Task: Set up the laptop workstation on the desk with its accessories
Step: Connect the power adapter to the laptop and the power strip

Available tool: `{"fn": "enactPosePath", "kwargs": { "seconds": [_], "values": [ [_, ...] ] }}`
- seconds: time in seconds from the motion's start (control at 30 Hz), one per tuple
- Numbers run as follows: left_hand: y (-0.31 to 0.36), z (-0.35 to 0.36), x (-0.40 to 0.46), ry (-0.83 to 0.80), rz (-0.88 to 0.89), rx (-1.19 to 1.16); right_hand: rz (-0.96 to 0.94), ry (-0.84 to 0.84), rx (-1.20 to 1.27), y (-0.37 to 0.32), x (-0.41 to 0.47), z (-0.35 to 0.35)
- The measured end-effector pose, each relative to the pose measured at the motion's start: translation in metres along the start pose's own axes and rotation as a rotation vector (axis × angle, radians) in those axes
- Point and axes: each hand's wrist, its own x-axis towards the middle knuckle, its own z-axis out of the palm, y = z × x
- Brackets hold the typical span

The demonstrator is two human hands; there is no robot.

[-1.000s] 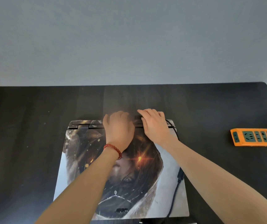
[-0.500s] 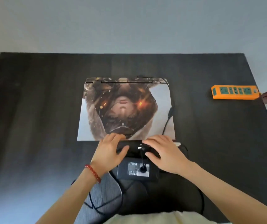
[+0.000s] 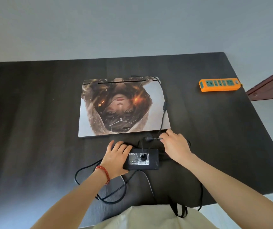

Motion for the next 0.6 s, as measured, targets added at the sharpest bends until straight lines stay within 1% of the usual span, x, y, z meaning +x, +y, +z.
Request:
{"fn": "enactPosePath", "kwargs": {
  "seconds": [0.07,0.13,0.2,0.33,0.43,0.53,0.6],
  "values": [
    [-0.001,-0.003,0.001,0.016,0.046,-0.110,0.091,0.035,0.088,0.006,-0.004,-0.006],
    [0.003,-0.016,0.000,-0.011,0.062,-0.204,0.188,0.114,0.243,0.015,-0.011,-0.016],
    [0.007,-0.033,0.001,-0.011,0.069,-0.229,0.260,0.209,0.343,0.025,-0.016,-0.032],
    [0.019,-0.072,0.017,0.039,0.138,-0.211,0.342,0.384,0.313,0.048,-0.016,-0.085],
    [0.040,-0.111,0.039,0.150,0.187,-0.205,0.399,0.539,0.300,0.069,-0.013,-0.133],
    [0.066,-0.160,0.068,0.271,0.201,-0.223,0.433,0.747,0.320,0.094,-0.007,-0.181],
    [0.082,-0.195,0.090,0.341,0.193,-0.255,0.440,0.844,0.362,0.112,0.002,-0.215]
  ]
}}
